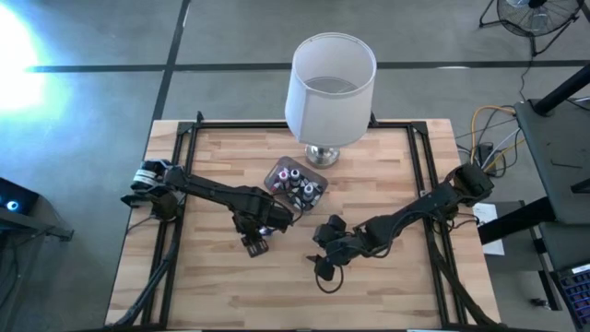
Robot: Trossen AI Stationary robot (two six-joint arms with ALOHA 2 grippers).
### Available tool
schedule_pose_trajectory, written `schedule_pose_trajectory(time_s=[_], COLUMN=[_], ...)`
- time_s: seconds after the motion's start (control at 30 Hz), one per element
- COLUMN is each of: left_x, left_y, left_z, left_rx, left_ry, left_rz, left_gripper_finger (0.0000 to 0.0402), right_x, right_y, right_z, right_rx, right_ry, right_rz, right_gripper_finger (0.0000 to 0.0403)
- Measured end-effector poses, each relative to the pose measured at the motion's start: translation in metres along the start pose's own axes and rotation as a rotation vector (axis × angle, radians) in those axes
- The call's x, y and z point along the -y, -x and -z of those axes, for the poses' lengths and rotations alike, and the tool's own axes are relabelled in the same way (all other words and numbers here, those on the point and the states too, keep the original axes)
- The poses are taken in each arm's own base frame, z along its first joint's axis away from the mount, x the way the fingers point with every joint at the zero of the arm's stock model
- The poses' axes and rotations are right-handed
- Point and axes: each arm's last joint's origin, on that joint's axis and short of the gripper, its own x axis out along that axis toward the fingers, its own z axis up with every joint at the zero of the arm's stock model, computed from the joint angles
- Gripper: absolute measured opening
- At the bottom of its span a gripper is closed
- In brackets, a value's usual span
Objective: Pick & Place food coloring
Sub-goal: Put the large blue food coloring into the black bin
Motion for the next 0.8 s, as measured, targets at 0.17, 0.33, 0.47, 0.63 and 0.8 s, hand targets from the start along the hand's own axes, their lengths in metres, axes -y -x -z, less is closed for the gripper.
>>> schedule_pose_trajectory(time_s=[0.17,0.33,0.47,0.63,0.8], left_x=[-0.001,0.001,0.004,-0.004,-0.012], left_y=[0.000,0.000,-0.006,-0.032,-0.063], left_z=[-0.001,-0.008,-0.019,-0.018,-0.008], left_rx=[0.025,0.130,0.238,0.192,0.102], left_ry=[0.002,0.005,0.039,0.078,0.102], left_rz=[-0.023,-0.050,-0.009,-0.015,-0.039], left_gripper_finger=[0.0138,0.0138,0.0138,0.0138,0.0138], right_x=[0.001,0.009,0.023,0.036,0.036], right_y=[0.000,-0.005,-0.012,-0.022,-0.035], right_z=[0.001,0.001,0.000,-0.001,0.005], right_rx=[-0.002,-0.034,-0.083,-0.118,-0.124], right_ry=[0.012,-0.025,-0.170,-0.466,-0.592], right_rz=[0.003,0.002,-0.036,-0.118,-0.165], right_gripper_finger=[0.0301,0.0301,0.0301,0.0301,0.0301])
